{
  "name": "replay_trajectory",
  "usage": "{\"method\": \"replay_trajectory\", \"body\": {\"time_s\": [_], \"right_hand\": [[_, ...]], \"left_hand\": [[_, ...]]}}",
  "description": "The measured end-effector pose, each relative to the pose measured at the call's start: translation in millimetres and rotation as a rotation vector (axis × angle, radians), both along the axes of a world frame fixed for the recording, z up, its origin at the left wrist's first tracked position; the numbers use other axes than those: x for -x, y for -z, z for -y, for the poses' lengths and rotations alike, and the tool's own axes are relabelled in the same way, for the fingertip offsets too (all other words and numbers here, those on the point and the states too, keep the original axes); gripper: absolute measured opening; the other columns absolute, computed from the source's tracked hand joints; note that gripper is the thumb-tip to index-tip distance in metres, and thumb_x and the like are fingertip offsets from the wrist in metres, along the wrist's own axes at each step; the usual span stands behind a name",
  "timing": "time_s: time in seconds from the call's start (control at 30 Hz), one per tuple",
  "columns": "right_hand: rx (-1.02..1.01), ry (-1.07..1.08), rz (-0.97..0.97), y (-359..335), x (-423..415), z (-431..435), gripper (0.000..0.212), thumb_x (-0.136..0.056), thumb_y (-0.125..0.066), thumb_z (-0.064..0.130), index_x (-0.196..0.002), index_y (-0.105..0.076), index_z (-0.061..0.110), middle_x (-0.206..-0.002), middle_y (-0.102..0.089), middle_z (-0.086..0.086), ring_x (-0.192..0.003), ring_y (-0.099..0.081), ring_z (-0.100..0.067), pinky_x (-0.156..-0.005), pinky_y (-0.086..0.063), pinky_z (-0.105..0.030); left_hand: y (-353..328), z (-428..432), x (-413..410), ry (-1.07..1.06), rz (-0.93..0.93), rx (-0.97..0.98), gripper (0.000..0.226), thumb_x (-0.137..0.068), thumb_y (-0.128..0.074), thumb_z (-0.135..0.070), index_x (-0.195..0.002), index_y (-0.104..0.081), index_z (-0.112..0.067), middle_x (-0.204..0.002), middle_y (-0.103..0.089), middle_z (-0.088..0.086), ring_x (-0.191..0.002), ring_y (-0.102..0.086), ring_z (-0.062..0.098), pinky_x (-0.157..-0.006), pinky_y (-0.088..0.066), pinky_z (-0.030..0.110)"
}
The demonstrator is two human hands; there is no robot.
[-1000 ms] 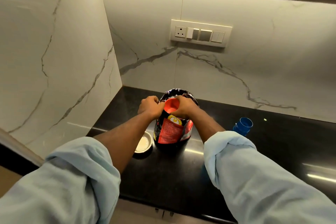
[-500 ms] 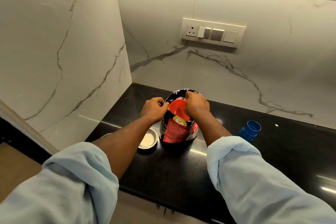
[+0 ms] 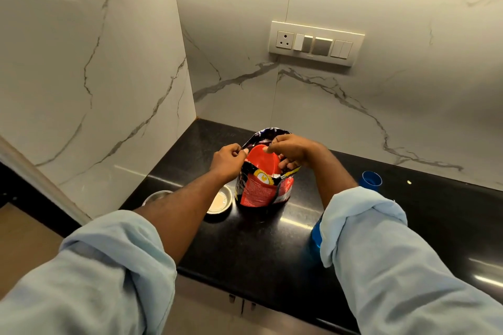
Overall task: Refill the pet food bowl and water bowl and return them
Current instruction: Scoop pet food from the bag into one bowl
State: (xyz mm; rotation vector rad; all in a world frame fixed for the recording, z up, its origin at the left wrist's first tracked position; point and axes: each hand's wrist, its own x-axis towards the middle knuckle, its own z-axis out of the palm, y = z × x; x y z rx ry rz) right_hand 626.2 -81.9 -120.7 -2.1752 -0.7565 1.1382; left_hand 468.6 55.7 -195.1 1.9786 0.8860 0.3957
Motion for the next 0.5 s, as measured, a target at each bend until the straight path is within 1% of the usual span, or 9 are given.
{"method": "replay_trajectory", "body": {"time_s": [0.07, 0.1, 0.13, 0.2, 0.27, 0.33, 0.4, 0.5], "right_hand": [[-0.035, -0.006, 0.01, 4, 2, 0, 0.027, -0.098, -0.07, 0.044, -0.095, -0.055, 0.022, -0.081, -0.058, -0.004, -0.058, -0.05, -0.012, -0.048, -0.041, -0.022], [-0.072, 0.0, 0.037, 5, 4, -1, 0.032, -0.094, -0.075, 0.048, -0.094, -0.054, 0.023, -0.081, -0.06, -0.002, -0.06, -0.052, -0.012, -0.048, -0.041, -0.023], [-0.114, 0.01, 0.08, 6, 6, -2, 0.036, -0.089, -0.08, 0.049, -0.094, -0.054, 0.023, -0.085, -0.063, -0.001, -0.065, -0.057, -0.014, -0.051, -0.045, -0.024], [-0.174, 0.036, 0.198, 6, 10, -4, 0.044, -0.08, -0.087, 0.047, -0.099, -0.056, 0.024, -0.103, -0.067, -0.001, -0.088, -0.066, -0.02, -0.061, -0.051, -0.028], [-0.19, 0.067, 0.345, 6, 14, -6, 0.055, -0.073, -0.092, 0.049, -0.111, -0.059, 0.028, -0.118, -0.064, 0.0, -0.103, -0.064, -0.023, -0.069, -0.052, -0.03], [-0.205, 0.089, 0.515, 5, 16, -7, 0.065, -0.068, -0.093, 0.052, -0.121, -0.062, 0.031, -0.126, -0.066, 0.001, -0.111, -0.062, -0.023, -0.08, -0.055, -0.034], [-0.204, 0.085, 0.633, 7, 14, -6, 0.071, -0.067, -0.093, 0.055, -0.128, -0.065, 0.032, -0.128, -0.069, 0.002, -0.116, -0.063, -0.023, -0.09, -0.056, -0.038], [-0.088, 0.032, 0.748, 12, 19, -6, 0.076, -0.066, -0.092, 0.058, -0.134, -0.066, 0.037, -0.128, -0.071, 0.003, -0.119, -0.065, -0.023, -0.094, -0.058, -0.039]], "left_hand": [[2, 0, 1, -0.006, 0.0, 0.026, 0.034, -0.103, -0.058, -0.044, -0.088, -0.065, -0.014, -0.09, -0.073, 0.013, -0.091, -0.072, 0.031, -0.084, -0.058, 0.048], [2, 0, 1, -0.008, 0.003, 0.038, 0.034, -0.103, -0.059, -0.045, -0.088, -0.066, -0.015, -0.091, -0.073, 0.012, -0.093, -0.073, 0.032, -0.087, -0.059, 0.051], [2, 0, 2, -0.008, 0.006, 0.049, 0.035, -0.102, -0.059, -0.046, -0.088, -0.068, -0.016, -0.092, -0.074, 0.012, -0.094, -0.073, 0.032, -0.089, -0.06, 0.053], [3, -1, 4, -0.002, 0.014, 0.069, 0.037, -0.102, -0.059, -0.05, -0.091, -0.071, -0.017, -0.095, -0.075, 0.012, -0.096, -0.074, 0.031, -0.09, -0.061, 0.054], [5, 0, 6, -0.013, 0.019, 0.084, 0.045, -0.1, -0.058, -0.056, -0.094, -0.075, -0.016, -0.097, -0.076, 0.013, -0.096, -0.075, 0.03, -0.089, -0.06, 0.052], [7, 2, 7, -0.042, 0.031, 0.105, 0.053, -0.097, -0.058, -0.065, -0.093, -0.076, -0.015, -0.096, -0.077, 0.012, -0.093, -0.075, 0.028, -0.088, -0.061, 0.051], [8, 5, 5, -0.077, 0.032, 0.135, 0.055, -0.094, -0.059, -0.068, -0.092, -0.076, -0.016, -0.095, -0.077, 0.009, -0.093, -0.074, 0.026, -0.087, -0.061, 0.05], [9, 7, 1, -0.116, 0.024, 0.214, 0.057, -0.093, -0.06, -0.069, -0.097, -0.075, -0.014, -0.1, -0.075, 0.008, -0.097, -0.071, 0.025, -0.091, -0.062, 0.05]]}}
